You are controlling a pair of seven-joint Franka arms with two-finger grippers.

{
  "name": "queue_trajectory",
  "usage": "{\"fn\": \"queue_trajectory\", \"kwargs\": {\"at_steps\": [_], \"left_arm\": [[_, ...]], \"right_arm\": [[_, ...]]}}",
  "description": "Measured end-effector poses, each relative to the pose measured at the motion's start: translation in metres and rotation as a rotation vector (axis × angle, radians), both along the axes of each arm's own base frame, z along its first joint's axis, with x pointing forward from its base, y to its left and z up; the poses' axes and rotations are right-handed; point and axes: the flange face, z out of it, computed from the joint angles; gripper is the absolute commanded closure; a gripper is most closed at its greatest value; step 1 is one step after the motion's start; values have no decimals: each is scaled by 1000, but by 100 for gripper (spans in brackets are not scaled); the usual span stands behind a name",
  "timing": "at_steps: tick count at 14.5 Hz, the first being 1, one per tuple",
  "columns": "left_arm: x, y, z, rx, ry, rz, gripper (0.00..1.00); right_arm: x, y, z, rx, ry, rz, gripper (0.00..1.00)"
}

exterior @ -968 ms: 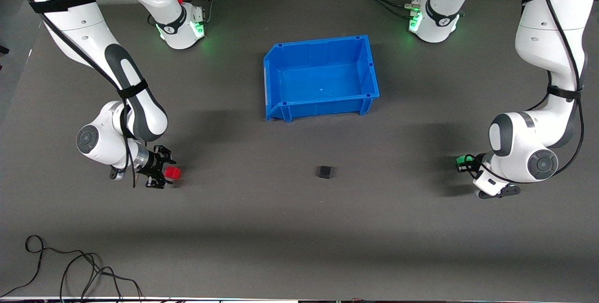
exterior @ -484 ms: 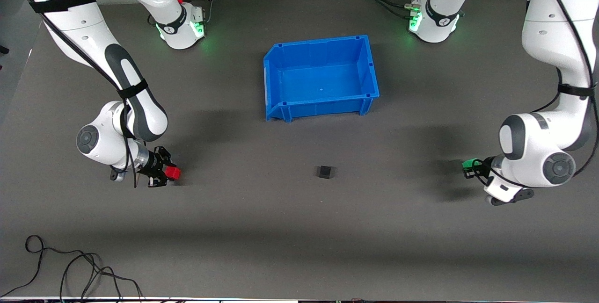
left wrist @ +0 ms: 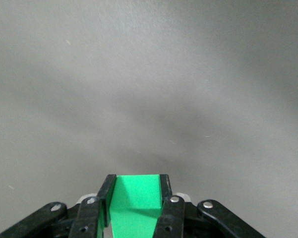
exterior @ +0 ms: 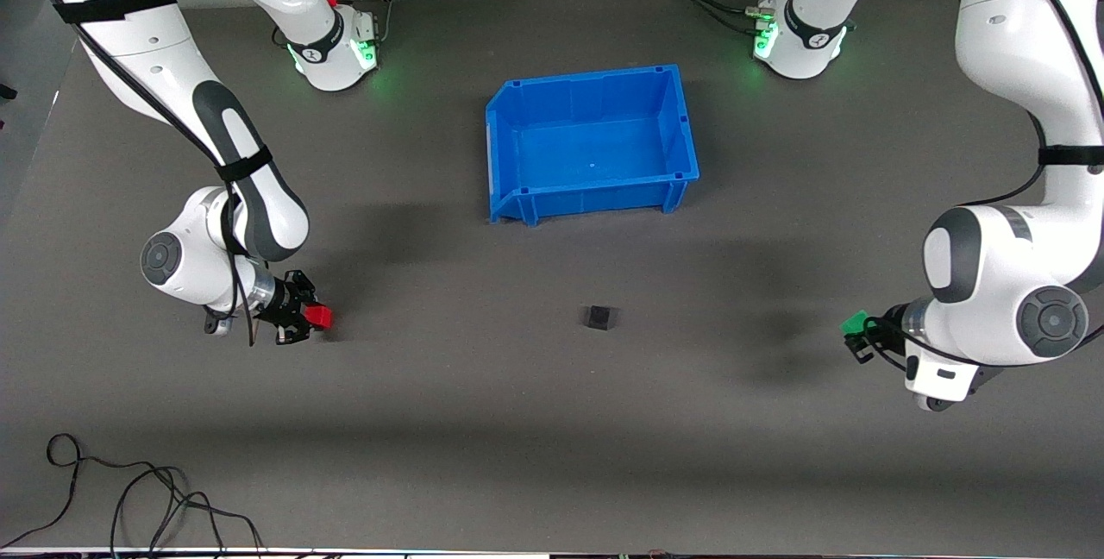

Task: Attach green and red cubes to black cube
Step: 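Carry the red cube and green cube toward the black cube with both grippers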

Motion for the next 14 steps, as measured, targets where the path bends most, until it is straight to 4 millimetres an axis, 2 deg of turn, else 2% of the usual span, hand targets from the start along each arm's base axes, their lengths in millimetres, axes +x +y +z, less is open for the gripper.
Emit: {"fn": "queue_trajectory", "kwargs": {"at_steps": [2,5,7,10,14], "left_arm": [[2,-13,-6,-31,14,90,100],[3,-32,-12,-59,39,231,100],[2,-61,-18,-37,62,353,100],[-4,-116,-42,15,102,522,100],[0,-150,-60,28,55,789,100]], "right_arm": [[7,3,10,14,15,12,69],[26,23,42,50,44,71,69],[35,57,62,58,28,134,69],[35,106,72,60,7,209,69],[28,163,77,61,9,222,69]]}}
